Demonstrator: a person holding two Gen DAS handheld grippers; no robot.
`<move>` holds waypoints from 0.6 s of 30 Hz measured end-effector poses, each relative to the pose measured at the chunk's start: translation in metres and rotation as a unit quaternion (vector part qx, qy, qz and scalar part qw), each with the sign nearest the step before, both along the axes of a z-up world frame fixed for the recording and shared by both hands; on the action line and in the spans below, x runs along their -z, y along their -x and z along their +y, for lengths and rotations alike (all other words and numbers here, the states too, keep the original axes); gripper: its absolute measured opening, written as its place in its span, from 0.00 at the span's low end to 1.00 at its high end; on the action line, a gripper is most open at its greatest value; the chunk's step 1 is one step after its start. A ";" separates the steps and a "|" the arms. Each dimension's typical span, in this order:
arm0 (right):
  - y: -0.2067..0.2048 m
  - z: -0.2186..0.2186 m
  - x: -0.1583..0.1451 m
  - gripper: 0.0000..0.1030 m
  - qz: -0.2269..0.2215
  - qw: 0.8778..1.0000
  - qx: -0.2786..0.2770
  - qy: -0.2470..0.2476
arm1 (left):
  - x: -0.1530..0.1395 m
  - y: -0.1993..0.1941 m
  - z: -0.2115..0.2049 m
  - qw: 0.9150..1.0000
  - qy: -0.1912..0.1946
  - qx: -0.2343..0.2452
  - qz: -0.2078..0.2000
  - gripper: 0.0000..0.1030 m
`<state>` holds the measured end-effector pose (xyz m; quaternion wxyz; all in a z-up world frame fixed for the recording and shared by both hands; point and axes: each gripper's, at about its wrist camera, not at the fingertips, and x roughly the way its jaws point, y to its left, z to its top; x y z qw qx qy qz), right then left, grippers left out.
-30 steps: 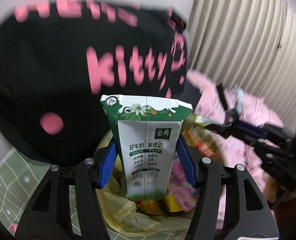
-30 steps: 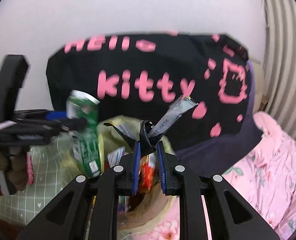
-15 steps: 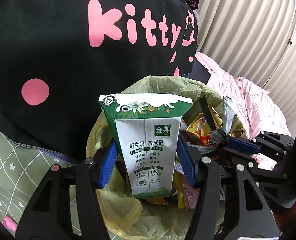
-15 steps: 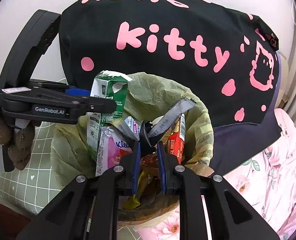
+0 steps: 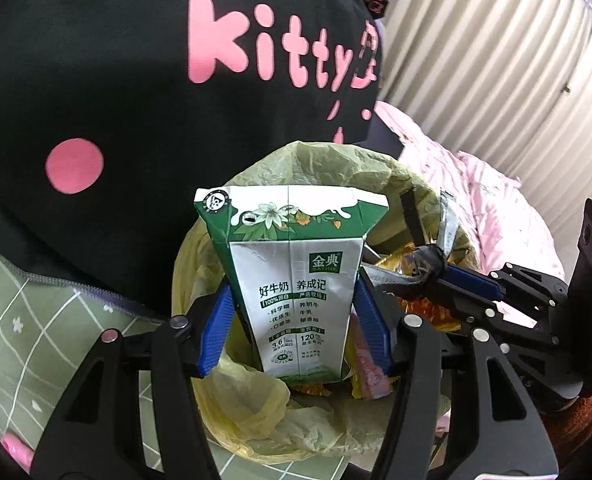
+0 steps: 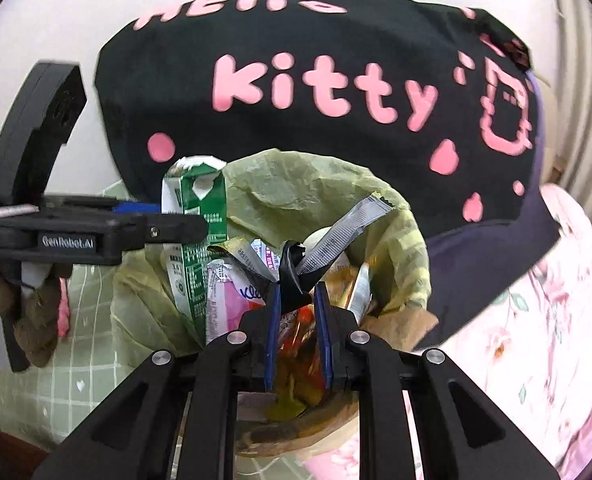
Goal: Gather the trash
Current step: 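Open both grippers to drop the items and pull back from the bag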
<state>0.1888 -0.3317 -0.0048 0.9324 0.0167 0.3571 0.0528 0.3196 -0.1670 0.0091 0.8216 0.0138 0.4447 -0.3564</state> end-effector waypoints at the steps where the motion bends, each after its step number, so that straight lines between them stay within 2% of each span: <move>1: 0.002 0.002 -0.001 0.16 0.000 1.000 0.011 -0.004 | 0.001 -0.002 0.000 1.000 0.005 0.008 0.000 0.53; 6: 0.004 0.007 -0.002 0.17 0.010 0.999 0.045 0.011 | 0.006 -0.008 0.006 0.998 0.033 0.041 0.016 0.53; 8: 0.006 0.007 -0.002 0.17 0.011 0.998 0.059 0.008 | 0.007 -0.009 0.009 0.997 0.048 0.050 0.023 0.55; 9: 0.006 0.005 -0.001 0.17 0.014 0.998 0.067 0.004 | 0.006 -0.010 0.011 0.997 0.056 0.053 0.028 0.60; 10: 0.006 0.004 -0.001 0.22 0.017 0.997 0.076 0.002 | 0.005 -0.010 0.013 0.996 0.060 0.053 0.030 0.63; 11: 0.006 0.002 0.000 0.30 0.018 0.997 0.081 0.000 | 0.002 -0.009 0.016 0.996 0.065 0.052 0.029 0.64; 14: 0.010 0.001 -0.001 0.36 0.011 0.996 0.086 -0.003 | -0.009 -0.003 0.025 0.997 0.071 0.042 0.012 0.65; 18: 0.017 0.004 -0.006 0.38 -0.005 0.996 0.084 0.006 | -0.026 0.016 0.042 0.997 0.070 -0.002 -0.022 0.65</move>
